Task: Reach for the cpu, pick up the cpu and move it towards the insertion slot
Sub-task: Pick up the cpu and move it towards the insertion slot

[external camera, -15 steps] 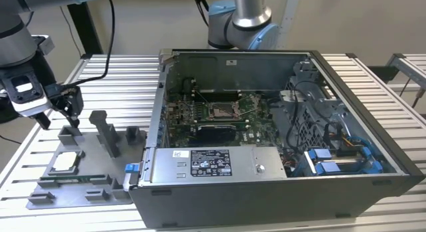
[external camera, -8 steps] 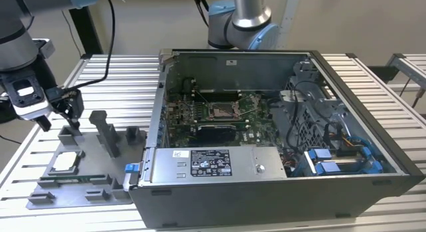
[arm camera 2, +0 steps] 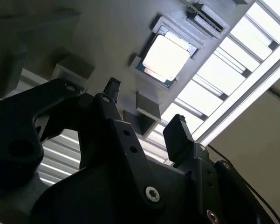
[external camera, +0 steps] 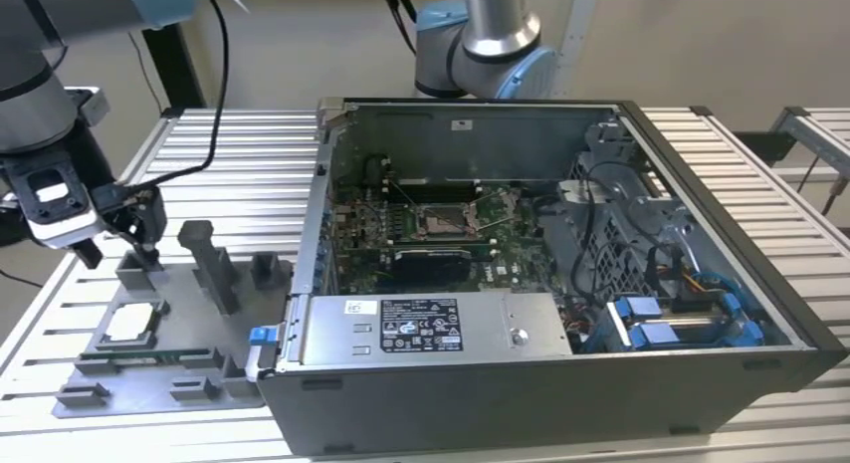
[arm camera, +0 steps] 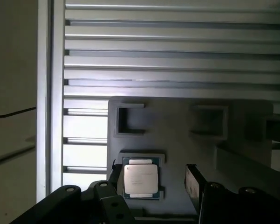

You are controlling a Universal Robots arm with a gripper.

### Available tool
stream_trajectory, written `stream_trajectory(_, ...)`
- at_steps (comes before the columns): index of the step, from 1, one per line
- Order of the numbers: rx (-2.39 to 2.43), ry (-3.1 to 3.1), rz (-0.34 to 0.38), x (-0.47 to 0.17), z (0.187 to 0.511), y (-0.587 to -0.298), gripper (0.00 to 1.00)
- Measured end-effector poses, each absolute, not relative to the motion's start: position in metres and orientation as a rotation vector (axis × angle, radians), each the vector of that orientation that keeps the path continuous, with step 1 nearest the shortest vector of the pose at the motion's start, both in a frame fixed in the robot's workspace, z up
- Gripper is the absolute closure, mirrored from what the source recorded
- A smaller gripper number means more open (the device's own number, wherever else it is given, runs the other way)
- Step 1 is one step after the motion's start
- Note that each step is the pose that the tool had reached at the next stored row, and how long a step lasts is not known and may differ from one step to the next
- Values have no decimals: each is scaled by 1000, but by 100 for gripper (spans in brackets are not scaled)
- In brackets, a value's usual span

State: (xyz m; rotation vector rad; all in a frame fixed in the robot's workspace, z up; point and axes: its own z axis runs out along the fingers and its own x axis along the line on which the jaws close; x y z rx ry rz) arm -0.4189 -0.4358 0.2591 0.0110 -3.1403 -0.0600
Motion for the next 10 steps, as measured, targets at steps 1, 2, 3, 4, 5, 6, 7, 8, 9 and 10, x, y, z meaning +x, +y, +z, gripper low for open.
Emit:
stream_trajectory(1, 11, -3140, -60, -419, 258, -437, 0)
stream_trajectory(2, 11, -3140, -60, -420, 257, -437, 0)
stream_trajectory(3, 11, -3140, -60, -420, 255, -438, 0)
stream_trajectory(4, 11, -3140, -60, -420, 254, -440, 0)
stream_trajectory(5, 11, -3140, -60, -421, 253, -441, 0)
stream_trajectory(6, 11, -3140, -60, -421, 251, -443, 0)
stream_trajectory(7, 10, -3140, -60, -421, 250, -444, 0)
stream_trajectory(8, 10, -3140, -60, -422, 249, -446, 0)
stream_trajectory(9, 10, -3140, -60, -422, 247, -447, 0)
stream_trajectory(10, 10, -3140, -60, -422, 246, -449, 0)
